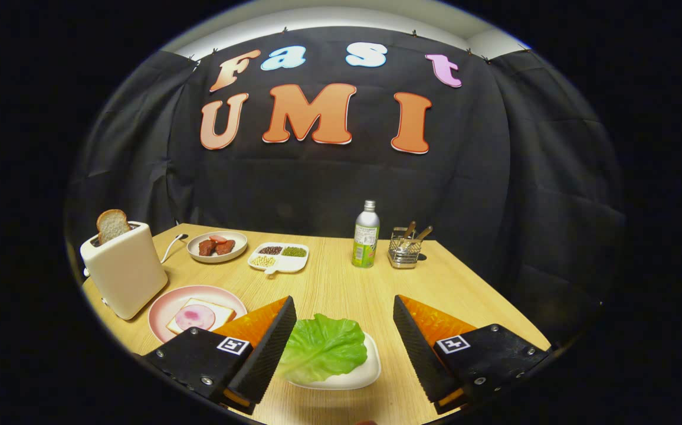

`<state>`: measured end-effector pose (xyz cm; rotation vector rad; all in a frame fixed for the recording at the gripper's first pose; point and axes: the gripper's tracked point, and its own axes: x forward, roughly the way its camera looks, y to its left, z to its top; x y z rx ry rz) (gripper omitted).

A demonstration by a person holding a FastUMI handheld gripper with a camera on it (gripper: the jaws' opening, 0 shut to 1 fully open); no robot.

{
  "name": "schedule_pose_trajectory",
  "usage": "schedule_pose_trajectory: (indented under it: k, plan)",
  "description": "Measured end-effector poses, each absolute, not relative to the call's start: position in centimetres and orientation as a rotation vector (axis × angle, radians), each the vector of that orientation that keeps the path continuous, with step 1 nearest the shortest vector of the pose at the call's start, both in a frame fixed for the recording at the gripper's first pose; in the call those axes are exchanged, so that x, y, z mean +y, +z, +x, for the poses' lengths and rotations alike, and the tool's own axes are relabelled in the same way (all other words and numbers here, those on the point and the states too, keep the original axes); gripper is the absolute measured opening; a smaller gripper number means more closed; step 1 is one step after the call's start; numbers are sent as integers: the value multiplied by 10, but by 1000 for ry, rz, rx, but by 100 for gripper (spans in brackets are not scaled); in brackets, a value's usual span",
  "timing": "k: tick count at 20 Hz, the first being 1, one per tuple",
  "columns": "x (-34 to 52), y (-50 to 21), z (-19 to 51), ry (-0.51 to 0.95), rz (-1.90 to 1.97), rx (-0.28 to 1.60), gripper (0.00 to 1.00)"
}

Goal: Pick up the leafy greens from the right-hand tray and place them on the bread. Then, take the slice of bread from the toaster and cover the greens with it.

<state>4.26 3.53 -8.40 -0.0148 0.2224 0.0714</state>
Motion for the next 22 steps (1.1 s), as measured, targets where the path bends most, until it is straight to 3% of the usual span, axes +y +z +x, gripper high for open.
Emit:
schedule_pose_trajectory:
  k: [22]
  plan:
    - [68, -207, 72, 101, -48, 592, 100]
